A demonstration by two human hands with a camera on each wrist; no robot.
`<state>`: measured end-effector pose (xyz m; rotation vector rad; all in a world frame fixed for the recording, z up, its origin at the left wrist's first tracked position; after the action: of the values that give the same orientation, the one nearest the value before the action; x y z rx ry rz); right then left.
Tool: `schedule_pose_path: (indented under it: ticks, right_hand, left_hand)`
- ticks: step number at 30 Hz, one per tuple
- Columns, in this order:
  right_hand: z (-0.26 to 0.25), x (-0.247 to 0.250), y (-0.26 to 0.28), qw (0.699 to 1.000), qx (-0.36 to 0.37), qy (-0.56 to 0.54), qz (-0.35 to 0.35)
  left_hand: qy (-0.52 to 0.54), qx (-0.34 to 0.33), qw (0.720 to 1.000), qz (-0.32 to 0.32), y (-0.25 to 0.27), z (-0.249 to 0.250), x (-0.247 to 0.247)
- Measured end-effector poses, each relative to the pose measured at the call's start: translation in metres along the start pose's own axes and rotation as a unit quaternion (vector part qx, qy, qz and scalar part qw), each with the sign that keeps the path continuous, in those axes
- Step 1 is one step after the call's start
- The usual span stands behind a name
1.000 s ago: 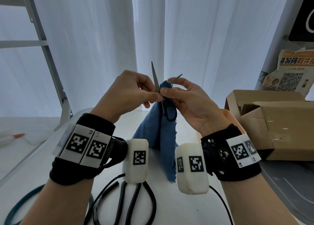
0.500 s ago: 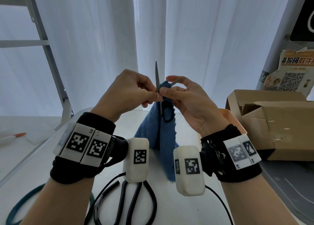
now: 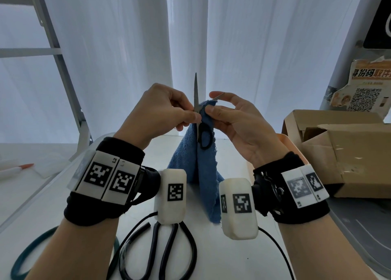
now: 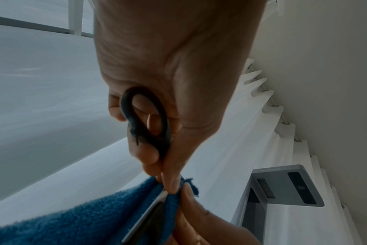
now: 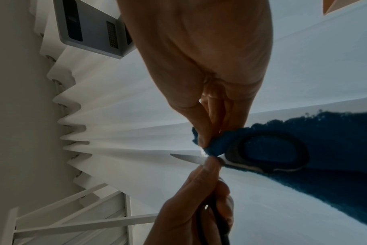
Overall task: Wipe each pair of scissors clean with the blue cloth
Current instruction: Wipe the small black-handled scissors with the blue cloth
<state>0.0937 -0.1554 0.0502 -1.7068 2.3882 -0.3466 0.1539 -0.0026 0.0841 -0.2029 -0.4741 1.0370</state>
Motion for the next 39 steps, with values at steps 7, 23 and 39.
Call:
schedule_pose_path:
  ticks: [7, 23, 39]
  right_hand:
    - [-0.002, -0.0041, 0.0017, 1.0, 0.001, 0.017, 0.009]
    - [-0.006, -0.0047, 0.0028, 1.0, 0.009, 0.013, 0.011]
    - [-0.0072, -0.0007, 0.0019, 0.999, 0.018, -0.011, 0.045]
  left_hand:
    - [0.001, 0.005, 1.0, -0.01, 0.0033, 0.0037, -0.0028]
    - [0.002, -0.003, 1.0, -0.002, 0.004, 0.0058, 0.0019]
    - [0.014, 0.001, 1.0, -0.004, 0.004, 0.0061, 0.0031]
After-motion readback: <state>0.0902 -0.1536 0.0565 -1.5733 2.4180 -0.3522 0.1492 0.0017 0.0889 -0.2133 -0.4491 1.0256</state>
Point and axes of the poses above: each hand's wrist, its own y-axis away from the middle knuckle, its own x-axis out of the back of the hand, z = x × y, the point moved 6 cm from there along -y, towards the middle knuckle, and after that the axes turned 15 degrees about y, right-handed, at the moved point
